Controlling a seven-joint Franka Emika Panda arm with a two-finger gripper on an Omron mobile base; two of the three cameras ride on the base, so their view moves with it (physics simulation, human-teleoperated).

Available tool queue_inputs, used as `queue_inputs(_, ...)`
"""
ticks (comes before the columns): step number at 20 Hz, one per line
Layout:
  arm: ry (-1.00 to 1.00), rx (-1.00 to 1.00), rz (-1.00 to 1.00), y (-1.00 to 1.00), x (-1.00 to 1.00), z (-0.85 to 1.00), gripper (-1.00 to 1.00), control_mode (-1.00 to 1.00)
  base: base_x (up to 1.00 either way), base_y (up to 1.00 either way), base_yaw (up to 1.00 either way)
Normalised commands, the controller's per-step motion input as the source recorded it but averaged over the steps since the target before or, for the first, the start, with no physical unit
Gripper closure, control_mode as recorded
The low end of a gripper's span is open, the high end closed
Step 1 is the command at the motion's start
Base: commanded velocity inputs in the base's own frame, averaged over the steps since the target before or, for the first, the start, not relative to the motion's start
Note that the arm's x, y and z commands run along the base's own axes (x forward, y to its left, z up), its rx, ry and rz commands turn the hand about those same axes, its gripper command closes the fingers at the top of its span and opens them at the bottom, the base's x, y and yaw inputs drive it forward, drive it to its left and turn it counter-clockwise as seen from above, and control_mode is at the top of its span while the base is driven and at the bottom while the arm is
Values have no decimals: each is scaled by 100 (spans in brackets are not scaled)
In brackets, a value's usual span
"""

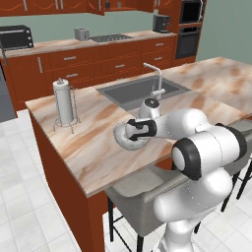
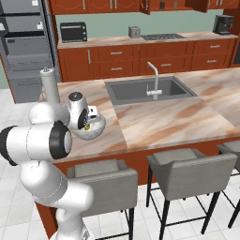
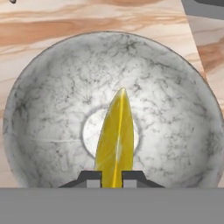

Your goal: There is a bowl on the dining counter. Grab a lemon wedge from the fridge and place it in the bowl. Then get the liquor bottle and glass cup from the cabinet and place them next to the bowl.

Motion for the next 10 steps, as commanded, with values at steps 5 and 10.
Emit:
queue_inputs(5, 3, 0, 0, 3, 11, 0, -100, -100, 0, 0, 0)
queue_inputs(10, 2, 0, 0, 0, 26, 0, -100, -100, 0, 0, 0)
